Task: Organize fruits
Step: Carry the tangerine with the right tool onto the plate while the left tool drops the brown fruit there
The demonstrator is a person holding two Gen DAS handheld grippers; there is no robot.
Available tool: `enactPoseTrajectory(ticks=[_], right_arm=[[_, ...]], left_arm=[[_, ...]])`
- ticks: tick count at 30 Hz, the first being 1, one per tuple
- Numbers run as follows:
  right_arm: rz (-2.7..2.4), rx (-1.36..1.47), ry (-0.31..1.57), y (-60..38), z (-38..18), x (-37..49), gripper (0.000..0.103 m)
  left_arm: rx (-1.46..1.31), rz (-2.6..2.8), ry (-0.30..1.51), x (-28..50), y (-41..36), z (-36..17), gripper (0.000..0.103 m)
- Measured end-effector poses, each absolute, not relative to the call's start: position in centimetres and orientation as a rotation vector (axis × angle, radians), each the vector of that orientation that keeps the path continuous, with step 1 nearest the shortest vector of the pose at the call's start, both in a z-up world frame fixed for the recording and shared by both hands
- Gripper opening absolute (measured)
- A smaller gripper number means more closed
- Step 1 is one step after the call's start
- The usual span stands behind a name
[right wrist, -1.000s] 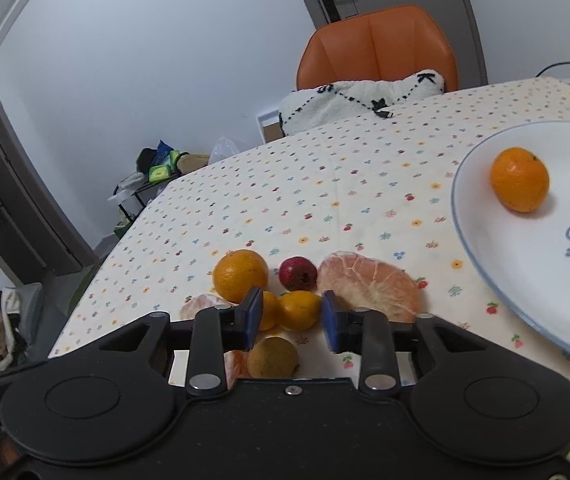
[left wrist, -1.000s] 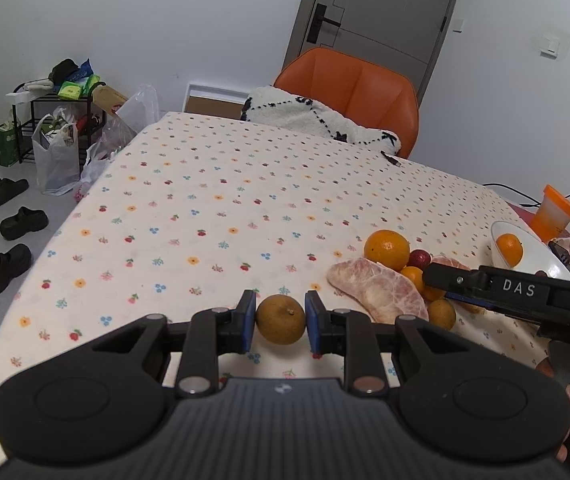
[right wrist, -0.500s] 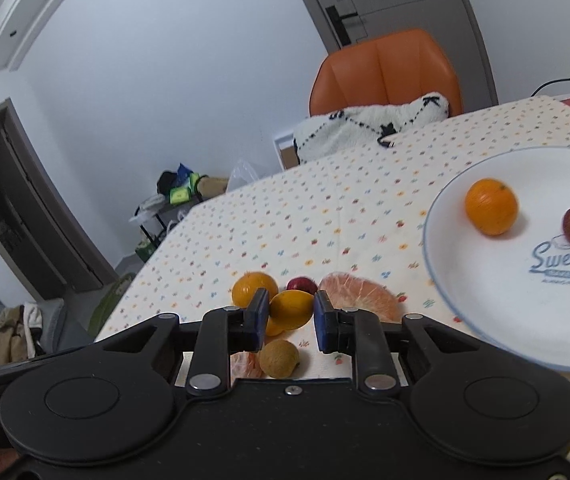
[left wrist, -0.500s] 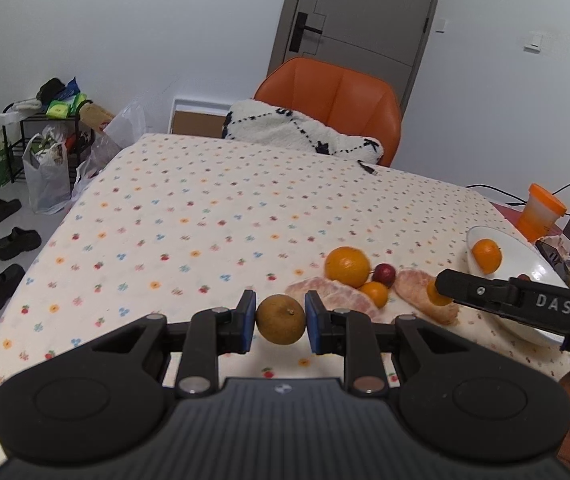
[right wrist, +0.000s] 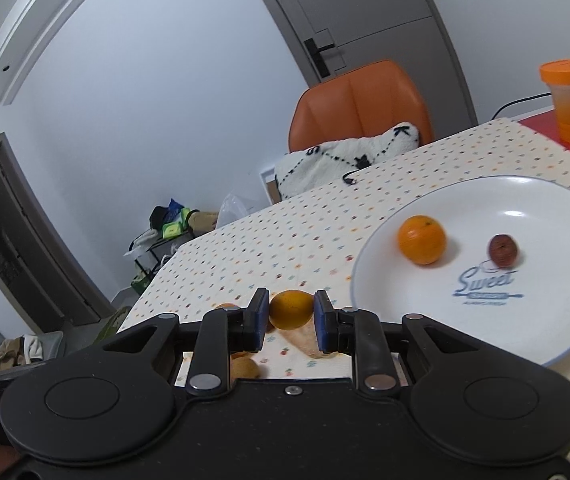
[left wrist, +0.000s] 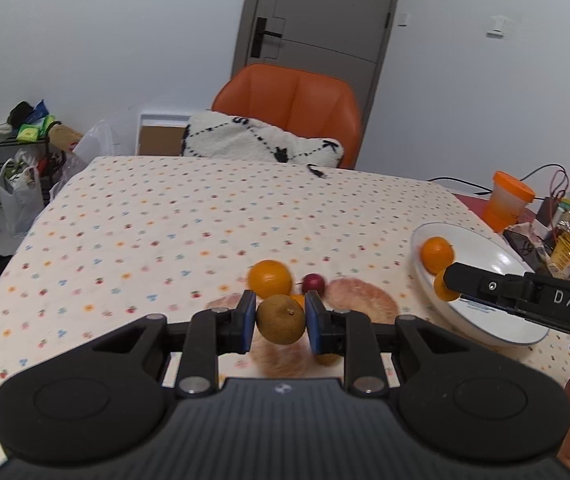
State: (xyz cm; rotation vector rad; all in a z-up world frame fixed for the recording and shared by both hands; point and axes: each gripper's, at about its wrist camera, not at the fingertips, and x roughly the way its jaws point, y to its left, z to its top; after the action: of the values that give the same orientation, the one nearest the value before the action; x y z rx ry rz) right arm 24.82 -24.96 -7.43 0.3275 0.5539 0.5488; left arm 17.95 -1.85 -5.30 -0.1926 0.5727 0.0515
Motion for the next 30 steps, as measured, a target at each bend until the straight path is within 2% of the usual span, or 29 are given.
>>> enactPoseTrajectory(ticks=[30], right_arm=[[0.359,0.398,0.527,-33.6,-9.1,24.9,0.023]], left_arm=[[-0.111,-0.104,0.550,22.4,-10.8,-4.5,0.024]])
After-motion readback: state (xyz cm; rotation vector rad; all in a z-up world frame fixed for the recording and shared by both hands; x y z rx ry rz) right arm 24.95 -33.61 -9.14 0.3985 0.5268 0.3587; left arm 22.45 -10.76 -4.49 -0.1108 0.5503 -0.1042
